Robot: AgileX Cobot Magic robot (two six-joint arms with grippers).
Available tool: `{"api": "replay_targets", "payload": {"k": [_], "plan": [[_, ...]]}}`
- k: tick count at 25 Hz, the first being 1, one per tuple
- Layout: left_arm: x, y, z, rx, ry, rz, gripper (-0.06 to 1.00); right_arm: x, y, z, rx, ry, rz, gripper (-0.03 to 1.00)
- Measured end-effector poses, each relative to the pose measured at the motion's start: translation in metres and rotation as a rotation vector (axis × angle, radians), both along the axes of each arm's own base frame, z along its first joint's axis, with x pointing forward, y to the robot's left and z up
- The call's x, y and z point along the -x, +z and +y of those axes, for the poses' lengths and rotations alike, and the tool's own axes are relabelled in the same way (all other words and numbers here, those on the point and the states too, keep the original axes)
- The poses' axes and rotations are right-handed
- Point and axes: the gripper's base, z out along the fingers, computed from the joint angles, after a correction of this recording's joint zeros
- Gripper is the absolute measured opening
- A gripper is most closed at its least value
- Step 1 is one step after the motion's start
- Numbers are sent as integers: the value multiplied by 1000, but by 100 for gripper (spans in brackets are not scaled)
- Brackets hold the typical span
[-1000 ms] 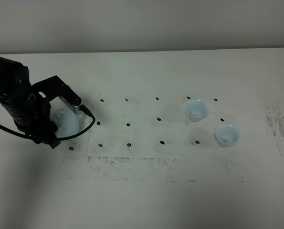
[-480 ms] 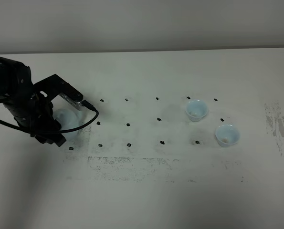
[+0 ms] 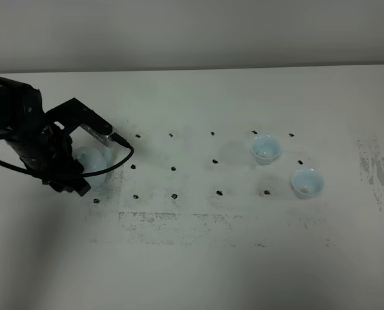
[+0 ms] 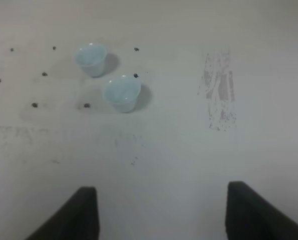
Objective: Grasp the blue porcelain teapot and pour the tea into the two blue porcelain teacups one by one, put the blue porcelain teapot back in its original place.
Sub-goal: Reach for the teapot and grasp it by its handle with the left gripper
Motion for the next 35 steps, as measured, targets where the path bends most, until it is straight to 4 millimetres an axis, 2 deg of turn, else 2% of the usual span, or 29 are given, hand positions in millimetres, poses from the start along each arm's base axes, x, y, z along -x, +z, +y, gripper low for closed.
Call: {"api": "replay_targets", "payload": {"k": [11, 17, 35], "plan": [[0, -1, 0, 1, 0, 0, 47, 0, 0, 0, 0, 0, 0, 52], [-1, -8, 0, -2, 0, 17, 47, 0, 0, 0, 0, 0, 0, 52], [-2, -8, 0, -1, 0, 14, 47, 0, 0, 0, 0, 0, 0, 52]]}}
